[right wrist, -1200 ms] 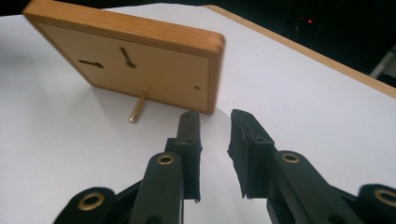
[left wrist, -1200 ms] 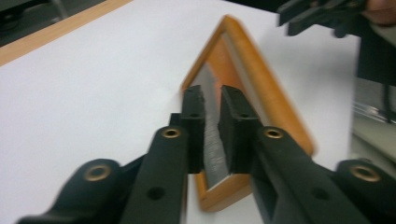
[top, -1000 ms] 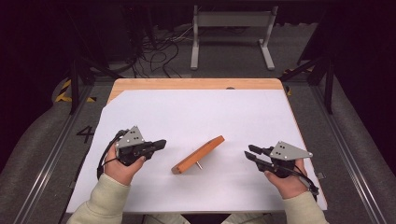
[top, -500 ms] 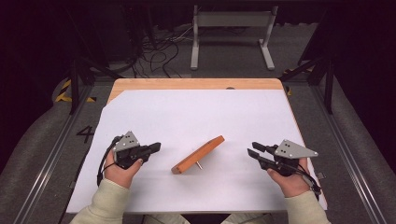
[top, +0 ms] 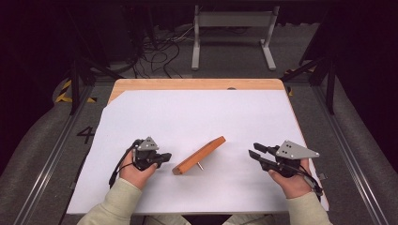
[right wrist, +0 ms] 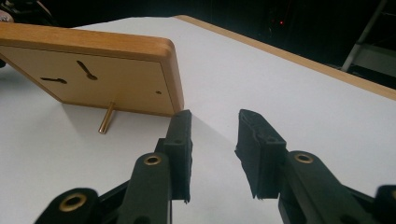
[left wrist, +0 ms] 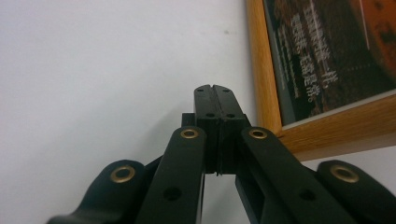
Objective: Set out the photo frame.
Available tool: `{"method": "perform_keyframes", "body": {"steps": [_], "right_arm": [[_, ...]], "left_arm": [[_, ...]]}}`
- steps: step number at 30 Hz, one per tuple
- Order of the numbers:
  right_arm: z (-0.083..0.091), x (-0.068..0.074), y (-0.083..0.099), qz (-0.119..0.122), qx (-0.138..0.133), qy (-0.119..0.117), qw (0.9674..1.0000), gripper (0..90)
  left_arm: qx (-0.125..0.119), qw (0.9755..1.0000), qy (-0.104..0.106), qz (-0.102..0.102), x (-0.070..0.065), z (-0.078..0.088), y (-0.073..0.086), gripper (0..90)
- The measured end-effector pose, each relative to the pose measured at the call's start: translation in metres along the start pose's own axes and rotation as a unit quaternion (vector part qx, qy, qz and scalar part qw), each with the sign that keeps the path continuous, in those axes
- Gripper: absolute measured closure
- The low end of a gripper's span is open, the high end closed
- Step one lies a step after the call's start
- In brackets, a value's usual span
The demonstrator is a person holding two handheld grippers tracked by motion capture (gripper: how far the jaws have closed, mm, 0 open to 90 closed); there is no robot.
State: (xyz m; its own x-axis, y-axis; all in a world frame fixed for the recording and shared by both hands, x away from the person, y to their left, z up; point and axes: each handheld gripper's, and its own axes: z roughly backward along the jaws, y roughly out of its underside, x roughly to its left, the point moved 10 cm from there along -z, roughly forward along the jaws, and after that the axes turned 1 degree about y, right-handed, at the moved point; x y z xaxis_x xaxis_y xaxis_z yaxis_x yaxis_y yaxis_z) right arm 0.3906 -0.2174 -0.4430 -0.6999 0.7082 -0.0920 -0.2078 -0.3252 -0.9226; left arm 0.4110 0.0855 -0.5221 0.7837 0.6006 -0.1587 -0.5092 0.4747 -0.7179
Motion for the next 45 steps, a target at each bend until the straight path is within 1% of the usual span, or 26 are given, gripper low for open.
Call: {"method": "perform_keyframes", "body": {"steps": [2, 4, 5, 6, 7, 9, 11, 15, 18, 20, 21, 22, 23, 26, 27, 28, 30, 32, 34, 36, 39, 40, 43, 45], "right_arm": [[0.0, 0.0, 0.0, -0.001, 0.0, 0.0, 1.0, 65.7], [0.0, 0.0, 0.0, -0.001, 0.001, 0.0, 1.0, 65.4], [0.0, 0.0, 0.0, -0.001, 0.001, 0.0, 1.0, 65.4], [0.0, 0.0, 0.0, -0.001, 0.001, 0.0, 1.0, 65.4], [0.0, 0.0, 0.0, -0.001, 0.001, 0.0, 1.0, 65.3], [0.0, 0.0, 0.0, -0.002, 0.001, 0.001, 1.0, 65.3], [0.001, -0.001, -0.001, -0.002, -0.001, 0.001, 1.0, 65.2], [0.002, -0.001, -0.002, -0.003, -0.002, 0.002, 1.0, 65.1], [0.002, -0.001, -0.002, -0.004, -0.002, 0.001, 1.0, 64.8], [0.002, -0.001, -0.002, -0.005, -0.003, 0.0, 1.0, 64.8], [0.002, -0.001, -0.003, -0.006, -0.003, 0.0, 1.0, 64.8], [0.002, -0.001, -0.003, -0.006, -0.003, 0.0, 1.0, 64.8], [0.003, -0.001, -0.003, -0.006, -0.003, 0.0, 1.0, 64.8], [0.003, 0.0, -0.004, -0.01, -0.005, -0.003, 0.9999, 64.3], [0.002, 0.0, -0.004, -0.01, -0.005, -0.003, 0.9999, 64.3], [0.002, 0.0, -0.004, -0.01, -0.005, -0.003, 0.9999, 64.3], [0.002, 0.0, -0.004, -0.01, -0.005, -0.004, 0.9999, 64.1], [0.002, 0.0, -0.004, -0.011, -0.006, -0.004, 0.9999, 64.1], [0.003, 0.0, -0.004, -0.011, -0.006, -0.004, 0.9999, 63.9], [0.002, 0.0, -0.004, -0.012, -0.006, -0.004, 0.9999, 63.9], [0.002, 0.002, -0.005, -0.016, -0.006, -0.01, 0.9998, 64.0], [0.002, 0.002, -0.005, -0.018, -0.006, -0.011, 0.9998, 63.9], [0.002, 0.003, -0.006, -0.022, -0.004, -0.013, 0.9997, 64.0], [0.002, 0.003, -0.006, -0.031, -0.004, -0.015, 0.9994, 63.9]], "left_arm": [[0.01, 0.9999, 0.004, -0.002, -0.001, -0.005, 0.002, 89.9], [0.026, 0.9995, 0.017, 0.003, -0.005, -0.009, 0.005, 89.9], [0.026, 0.9995, 0.017, 0.003, -0.005, -0.009, 0.005, 89.9], [0.033, 0.9992, 0.024, 0.002, -0.007, -0.01, 0.007, 89.9], [0.032, 0.9991, 0.029, -0.004, -0.009, -0.01, 0.007, 89.9], [0.039, 0.9982, 0.045, -0.002, -0.014, -0.01, 0.008, 89.9], [0.043, 0.9982, 0.041, -0.008, -0.016, -0.011, 0.008, 89.9], [0.045, 0.9977, 0.049, -0.008, -0.017, -0.01, 0.008, 89.9], [0.055, 0.9962, 0.065, -0.021, -0.025, -0.01, 0.01, 90.0], [0.063, 0.9941, 0.08, -0.036, -0.031, -0.01, 0.011, 89.9], [0.067, 0.9933, 0.086, -0.038, -0.034, -0.01, 0.011, 90.0], [0.067, 0.9933, 0.086, -0.038, -0.034, -0.01, 0.011, 90.0], [0.068, 0.9925, 0.092, -0.043, -0.038, -0.011, 0.011, 90.0], [0.074, 0.991, 0.099, -0.051, -0.043, -0.011, 0.012, 89.9], [0.076, 0.9902, 0.105, -0.051, -0.048, -0.012, 0.012, 89.9], [0.076, 0.9902, 0.105, -0.051, -0.048, -0.012, 0.012, 89.9], [0.081, 0.9885, 0.115, -0.056, -0.054, -0.013, 0.012, 89.9], [0.082, 0.9879, 0.117, -0.06, -0.057, -0.014, 0.012, 89.9], [0.082, 0.9868, 0.122, -0.067, -0.061, -0.016, 0.011, 89.9], [0.085, 0.9857, 0.129, -0.069, -0.064, -0.016, 0.011, 89.9], [0.084, 0.9849, 0.132, -0.074, -0.069, -0.019, 0.01, 89.9], [0.085, 0.9841, 0.135, -0.077, -0.071, -0.02, 0.009, 89.9], [0.085, 0.983, 0.141, -0.082, -0.076, -0.022, 0.008, 89.9], [0.083, 0.9827, 0.143, -0.083, -0.078, -0.024, 0.008, 89.9]]}}
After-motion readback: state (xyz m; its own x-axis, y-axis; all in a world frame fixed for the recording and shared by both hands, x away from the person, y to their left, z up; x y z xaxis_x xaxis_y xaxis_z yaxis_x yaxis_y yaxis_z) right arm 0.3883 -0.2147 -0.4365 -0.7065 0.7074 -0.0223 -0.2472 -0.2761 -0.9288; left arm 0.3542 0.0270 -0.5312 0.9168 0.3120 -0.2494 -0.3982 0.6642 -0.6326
